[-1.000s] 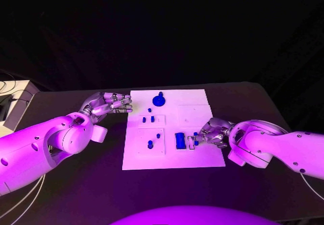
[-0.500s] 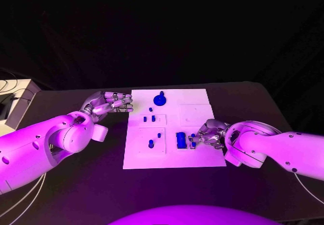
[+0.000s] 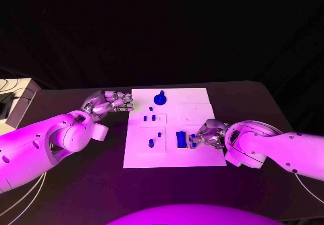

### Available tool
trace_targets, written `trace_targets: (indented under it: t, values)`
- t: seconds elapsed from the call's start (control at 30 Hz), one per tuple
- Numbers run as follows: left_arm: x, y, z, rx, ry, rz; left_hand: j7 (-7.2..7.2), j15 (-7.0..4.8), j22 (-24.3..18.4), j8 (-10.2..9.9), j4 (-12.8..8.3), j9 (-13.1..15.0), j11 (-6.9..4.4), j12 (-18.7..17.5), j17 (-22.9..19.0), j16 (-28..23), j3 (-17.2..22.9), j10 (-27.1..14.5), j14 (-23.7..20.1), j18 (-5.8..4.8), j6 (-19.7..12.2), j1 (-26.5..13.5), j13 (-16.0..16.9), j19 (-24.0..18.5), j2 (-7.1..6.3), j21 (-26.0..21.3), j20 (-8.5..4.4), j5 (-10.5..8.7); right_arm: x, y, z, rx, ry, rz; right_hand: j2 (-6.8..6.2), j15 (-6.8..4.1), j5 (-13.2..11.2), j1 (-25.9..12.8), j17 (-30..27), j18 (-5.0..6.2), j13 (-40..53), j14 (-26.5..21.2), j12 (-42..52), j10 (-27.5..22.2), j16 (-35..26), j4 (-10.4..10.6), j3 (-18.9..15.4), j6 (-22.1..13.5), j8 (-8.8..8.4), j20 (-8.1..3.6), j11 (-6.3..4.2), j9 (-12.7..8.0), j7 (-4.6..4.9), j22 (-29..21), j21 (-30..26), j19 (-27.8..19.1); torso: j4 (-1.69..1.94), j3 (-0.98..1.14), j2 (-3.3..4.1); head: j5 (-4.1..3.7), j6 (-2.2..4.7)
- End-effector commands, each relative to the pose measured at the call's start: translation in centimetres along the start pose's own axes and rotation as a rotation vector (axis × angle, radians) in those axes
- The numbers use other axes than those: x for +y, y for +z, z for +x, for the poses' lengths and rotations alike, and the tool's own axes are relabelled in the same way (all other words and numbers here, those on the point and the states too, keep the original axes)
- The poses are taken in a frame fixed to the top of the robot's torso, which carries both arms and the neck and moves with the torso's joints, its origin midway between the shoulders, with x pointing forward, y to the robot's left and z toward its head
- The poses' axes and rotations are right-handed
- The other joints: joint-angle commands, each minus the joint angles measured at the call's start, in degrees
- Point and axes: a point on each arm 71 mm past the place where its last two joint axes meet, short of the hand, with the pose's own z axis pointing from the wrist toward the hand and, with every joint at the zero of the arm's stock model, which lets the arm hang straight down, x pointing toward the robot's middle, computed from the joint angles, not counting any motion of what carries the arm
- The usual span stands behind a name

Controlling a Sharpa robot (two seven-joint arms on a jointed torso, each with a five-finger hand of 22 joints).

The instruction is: Assemble the parts on the task board

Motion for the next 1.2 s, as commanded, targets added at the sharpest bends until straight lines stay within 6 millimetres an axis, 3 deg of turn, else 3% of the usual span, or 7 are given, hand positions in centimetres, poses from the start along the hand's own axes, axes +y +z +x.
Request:
trace_targets:
  t: [0.03, 0.37, 0.47, 0.77, 1.2]
  values:
    - [-0.06, 0.00, 0.20, 0.015, -0.010, 0.005, 0.00, -0.07, -0.05, -0.20, 0.07, -0.01, 0.01, -0.19, -0.05, 0.22, 0.18, -0.15, -0.39, 0.28, -0.48, 0.18, -0.05, 0.03, 0.02, 0.14, 0.46, 0.22, 0.20, -0.08, 0.22, 0.009, -0.035, -0.011, 0.01, -0.28, 0.08, 0.52, 0.05, -0.62, 0.07, 0.15, 0.23, 0.49, -0.12, -11.72, 11.36, 0.15, 0.00, -0.24, -0.48, -0.17, -0.38, 8.33, -0.16, 3.20, 0.02, -0.02, -0.02, 0.11, -0.05]
    - [-0.06, -0.02, 0.23, 0.021, -0.011, 0.004, -0.02, -0.07, -0.06, -0.20, 0.04, -0.01, 0.01, -0.19, -0.05, 0.21, 0.20, -0.16, -0.41, 0.28, -0.48, 0.23, -0.05, 0.02, -0.02, 0.13, 0.46, 0.24, 0.22, -0.05, 0.18, 0.002, -0.045, -0.015, -0.20, -0.31, -0.30, 0.76, 0.07, -0.65, 0.03, 0.16, 0.18, 0.50, -0.12, -11.35, 10.02, 0.32, -0.14, -0.26, -0.54, -0.58, -0.54, 8.35, -0.13, 3.22, 0.03, -0.07, -0.03, 0.22, -0.12]
    - [-0.06, -0.03, 0.21, 0.021, -0.011, 0.004, -0.02, -0.07, -0.06, -0.20, 0.04, -0.01, 0.01, -0.19, -0.05, 0.21, 0.20, -0.16, -0.41, 0.28, -0.48, 0.23, -0.05, 0.02, -0.02, 0.13, 0.46, 0.24, 0.22, -0.01, 0.14, -0.002, -0.049, -0.015, 0.39, -0.35, 1.51, 1.49, 0.05, -0.65, 0.04, 0.14, 0.20, 0.49, -0.17, -10.87, 6.51, 0.48, -0.19, -0.29, -0.69, -0.79, -0.63, 8.32, -0.23, 3.21, 0.03, -0.07, -0.02, 0.30, -0.17]
    - [-0.07, -0.06, 0.20, 0.021, -0.010, 0.003, -0.02, -0.07, -0.06, -0.20, 0.04, -0.01, 0.01, -0.19, -0.05, 0.21, 0.20, -0.16, -0.41, 0.28, -0.48, 0.23, -0.05, 0.02, -0.02, 0.13, 0.46, 0.24, 0.20, 0.02, 0.09, -0.007, -0.057, -0.015, 0.28, -0.37, -0.84, 1.96, 0.08, -0.71, 0.05, 0.17, 0.23, 0.38, -0.17, -9.60, 3.39, 1.01, -0.66, -0.33, -0.63, -1.80, -0.86, 8.36, -0.17, 3.26, 0.00, -0.05, -0.01, 0.36, -0.37]
    - [-0.08, -0.07, 0.18, 0.020, -0.010, 0.003, 0.01, -0.05, -0.07, -0.20, 0.11, -0.01, 0.02, -0.19, -0.04, 0.22, 0.11, -0.18, -0.41, 0.28, -0.50, 0.08, -0.05, 0.00, -0.03, 0.12, 0.48, 0.21, 0.24, 0.03, 0.08, -0.010, -0.058, -0.017, 0.61, -0.37, -4.04, 2.67, 0.12, -0.72, 0.07, 0.18, 0.41, 0.34, -0.17, -5.82, -4.96, 1.92, -1.03, -0.34, -0.63, -2.82, -0.98, 8.34, -0.27, 3.28, 0.00, -0.04, -0.03, 0.45, -0.30]
